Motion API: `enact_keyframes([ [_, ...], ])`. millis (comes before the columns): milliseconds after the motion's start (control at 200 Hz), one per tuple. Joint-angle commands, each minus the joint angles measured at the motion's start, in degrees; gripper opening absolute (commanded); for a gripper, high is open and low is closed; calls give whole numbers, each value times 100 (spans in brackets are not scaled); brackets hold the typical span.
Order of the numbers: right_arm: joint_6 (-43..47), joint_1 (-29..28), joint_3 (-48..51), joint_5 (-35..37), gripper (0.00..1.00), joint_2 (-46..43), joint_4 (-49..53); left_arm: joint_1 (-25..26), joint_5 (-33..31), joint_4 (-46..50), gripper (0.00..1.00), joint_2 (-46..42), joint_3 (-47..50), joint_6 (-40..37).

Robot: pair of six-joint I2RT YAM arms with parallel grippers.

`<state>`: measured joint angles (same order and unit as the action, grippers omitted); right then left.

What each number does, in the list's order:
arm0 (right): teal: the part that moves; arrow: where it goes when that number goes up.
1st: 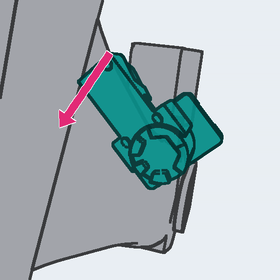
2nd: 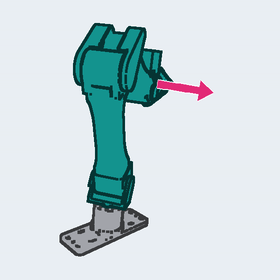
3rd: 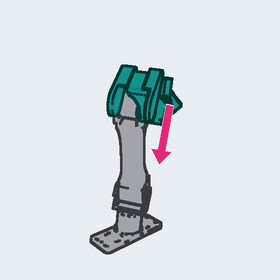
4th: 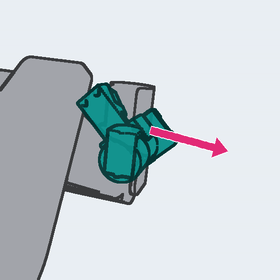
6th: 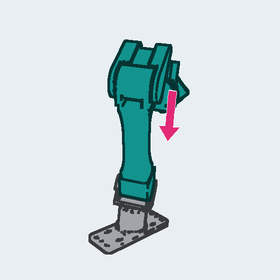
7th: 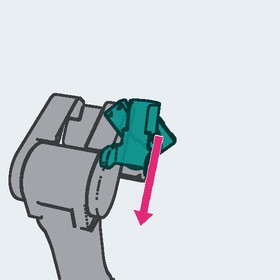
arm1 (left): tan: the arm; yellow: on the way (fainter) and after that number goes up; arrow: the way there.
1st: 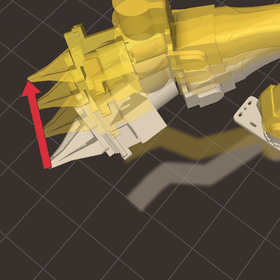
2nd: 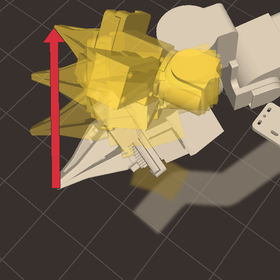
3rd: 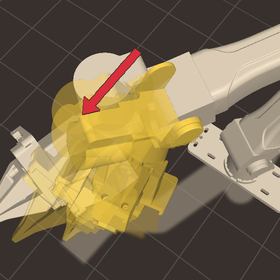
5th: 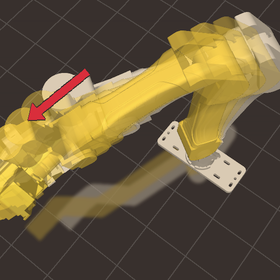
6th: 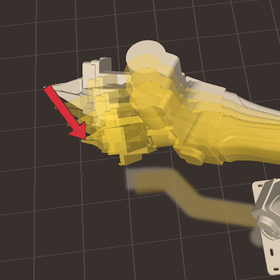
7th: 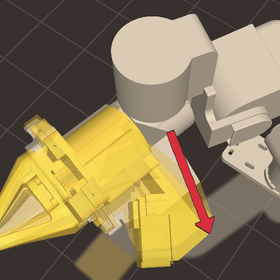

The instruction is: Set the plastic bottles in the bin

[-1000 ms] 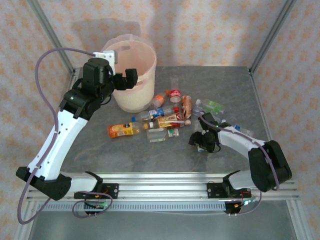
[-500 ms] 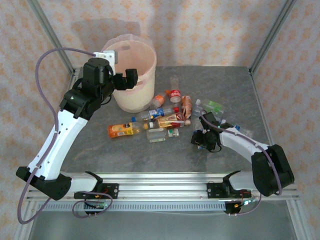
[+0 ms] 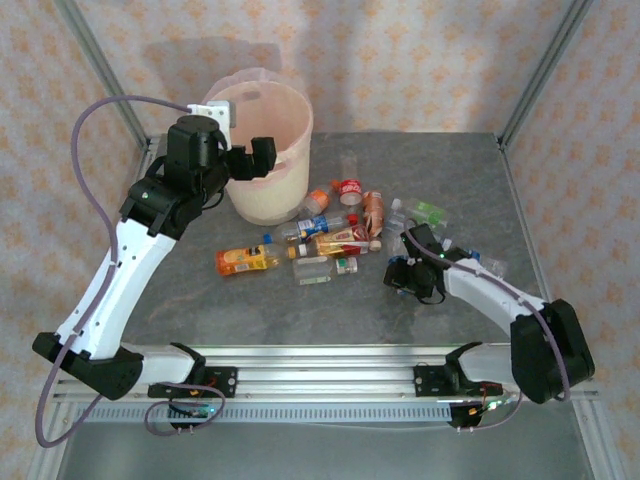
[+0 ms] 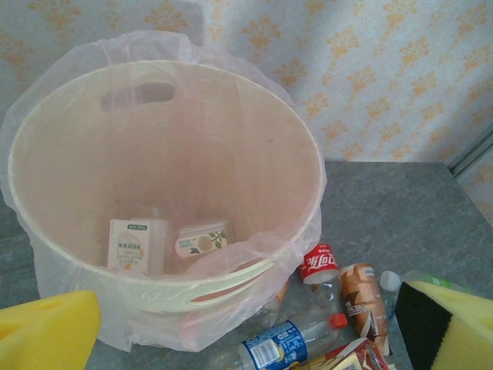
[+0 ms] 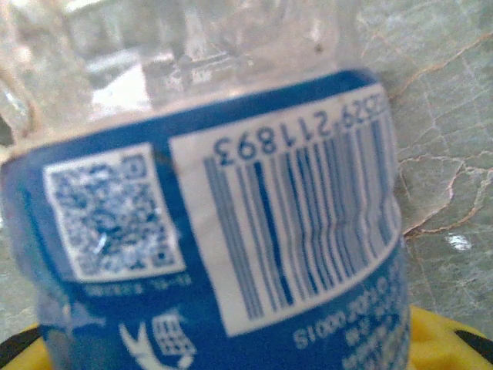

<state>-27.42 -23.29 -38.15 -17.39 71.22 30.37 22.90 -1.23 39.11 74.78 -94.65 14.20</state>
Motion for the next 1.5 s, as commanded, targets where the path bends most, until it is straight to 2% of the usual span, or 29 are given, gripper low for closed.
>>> enact_keyframes([
  [0, 187, -108, 36, 225, 14, -502, -69, -5, 177, -167, 100, 122, -95, 216],
  [235, 584, -311, -58, 230, 12, -1706, -782, 64, 750, -234, 100, 348, -205, 329],
  [360, 739, -317, -219, 167, 12, -2086, -1282, 155, 1409, -455, 100, 478, -251, 488],
  [606, 841, -317, -569, -332, 12, -1928, -2318, 661, 2317, -826, 100, 1000, -571, 805],
  [811, 925, -428, -951, -562, 12, -1617, -2579, 1155, 2851, -838, 100, 1627, -1156, 879],
  [1116, 1121, -926, -1360, -421, 12, -1401, -2641, 1459, 3189, -809, 100, 2331, -1757, 934],
  [1431, 1171, -1186, -1579, -493, 12, -1243, -2809, 1468, 3176, -827, 100, 2445, -1722, 1024],
  [1491, 1158, -1212, -1607, -524, 12, -1212, -2834, 1463, 3169, -835, 97, 2428, -1705, 1024],
])
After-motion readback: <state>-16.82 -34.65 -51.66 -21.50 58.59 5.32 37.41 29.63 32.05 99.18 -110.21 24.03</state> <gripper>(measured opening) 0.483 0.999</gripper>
